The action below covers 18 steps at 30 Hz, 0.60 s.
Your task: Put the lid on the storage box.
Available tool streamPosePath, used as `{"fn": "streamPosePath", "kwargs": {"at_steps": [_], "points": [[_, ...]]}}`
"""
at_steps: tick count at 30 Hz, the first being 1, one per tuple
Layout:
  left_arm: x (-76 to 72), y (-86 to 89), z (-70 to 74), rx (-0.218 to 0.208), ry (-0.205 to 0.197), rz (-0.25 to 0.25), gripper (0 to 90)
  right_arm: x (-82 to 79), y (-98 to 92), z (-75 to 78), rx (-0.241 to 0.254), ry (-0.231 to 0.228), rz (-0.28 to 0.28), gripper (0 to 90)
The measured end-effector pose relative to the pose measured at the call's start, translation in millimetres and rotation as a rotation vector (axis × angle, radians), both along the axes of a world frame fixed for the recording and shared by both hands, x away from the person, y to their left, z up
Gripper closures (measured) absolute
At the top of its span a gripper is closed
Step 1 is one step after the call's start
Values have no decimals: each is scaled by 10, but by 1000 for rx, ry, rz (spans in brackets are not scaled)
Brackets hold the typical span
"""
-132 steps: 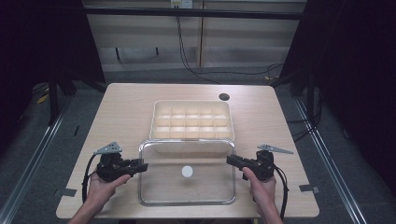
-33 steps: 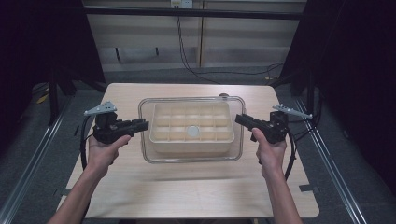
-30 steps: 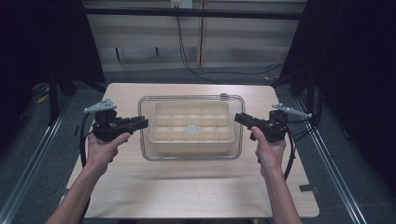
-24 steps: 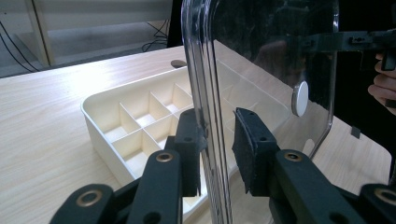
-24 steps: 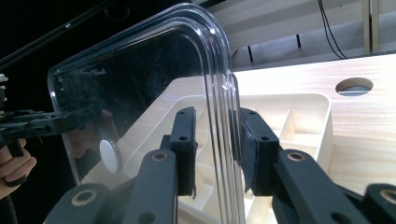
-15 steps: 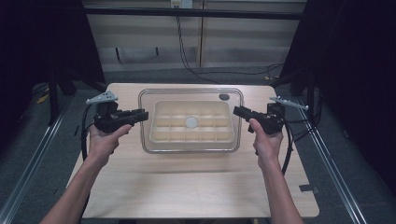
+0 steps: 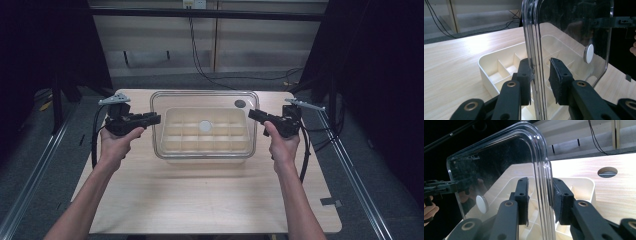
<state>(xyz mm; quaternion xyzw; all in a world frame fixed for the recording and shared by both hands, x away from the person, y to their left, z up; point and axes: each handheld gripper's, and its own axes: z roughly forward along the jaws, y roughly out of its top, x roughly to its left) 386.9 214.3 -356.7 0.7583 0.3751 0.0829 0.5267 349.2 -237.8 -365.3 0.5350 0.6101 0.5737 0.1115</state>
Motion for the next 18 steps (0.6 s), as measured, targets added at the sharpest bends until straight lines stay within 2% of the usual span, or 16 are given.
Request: {"fn": "streamPosePath", "kwargs": {"at_steps": [9,18], "points": [[71,17,16,4,10,20,711,148,31,22,-2,18,0,687],[194,-7,-69,17,37,30,706,236,41,-31,-13,38,-5,687]]}}
